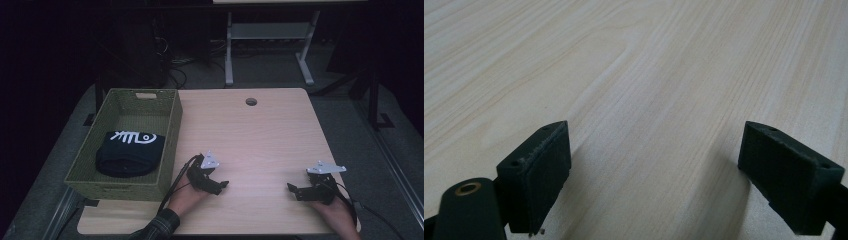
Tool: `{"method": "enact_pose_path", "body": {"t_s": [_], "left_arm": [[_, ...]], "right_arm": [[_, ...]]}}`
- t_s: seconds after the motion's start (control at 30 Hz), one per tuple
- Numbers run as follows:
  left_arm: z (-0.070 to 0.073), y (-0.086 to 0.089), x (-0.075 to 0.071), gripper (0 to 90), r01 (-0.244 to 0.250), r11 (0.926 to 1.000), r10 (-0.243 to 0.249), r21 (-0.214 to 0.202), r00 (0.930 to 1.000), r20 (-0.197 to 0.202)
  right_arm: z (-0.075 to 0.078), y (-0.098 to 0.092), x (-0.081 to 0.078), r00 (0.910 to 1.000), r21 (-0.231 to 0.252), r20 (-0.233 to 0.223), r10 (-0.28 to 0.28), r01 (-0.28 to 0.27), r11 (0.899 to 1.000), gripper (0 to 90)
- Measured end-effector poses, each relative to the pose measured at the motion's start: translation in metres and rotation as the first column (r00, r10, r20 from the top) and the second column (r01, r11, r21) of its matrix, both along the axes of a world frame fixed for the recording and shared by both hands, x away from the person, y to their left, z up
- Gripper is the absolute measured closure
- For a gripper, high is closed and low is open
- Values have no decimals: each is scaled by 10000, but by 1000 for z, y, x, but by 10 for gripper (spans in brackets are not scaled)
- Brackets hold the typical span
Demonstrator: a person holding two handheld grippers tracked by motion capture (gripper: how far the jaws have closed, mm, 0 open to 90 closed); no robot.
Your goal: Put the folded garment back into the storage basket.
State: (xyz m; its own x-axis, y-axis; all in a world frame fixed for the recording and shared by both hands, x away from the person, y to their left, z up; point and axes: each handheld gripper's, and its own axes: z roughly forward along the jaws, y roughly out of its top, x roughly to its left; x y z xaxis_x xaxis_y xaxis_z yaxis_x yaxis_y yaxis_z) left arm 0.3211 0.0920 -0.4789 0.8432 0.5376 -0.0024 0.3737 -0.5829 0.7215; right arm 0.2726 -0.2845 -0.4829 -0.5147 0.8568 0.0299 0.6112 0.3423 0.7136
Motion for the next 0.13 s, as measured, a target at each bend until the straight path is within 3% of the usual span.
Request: {"method": "enact_pose_path", "body": {"t_s": [0.13], "left_arm": [[0,0,0,130,1,10000,-1,4,10000,1]], "right_arm": [[0,0,0,10000,0,0,0,0,10000,79]]}}
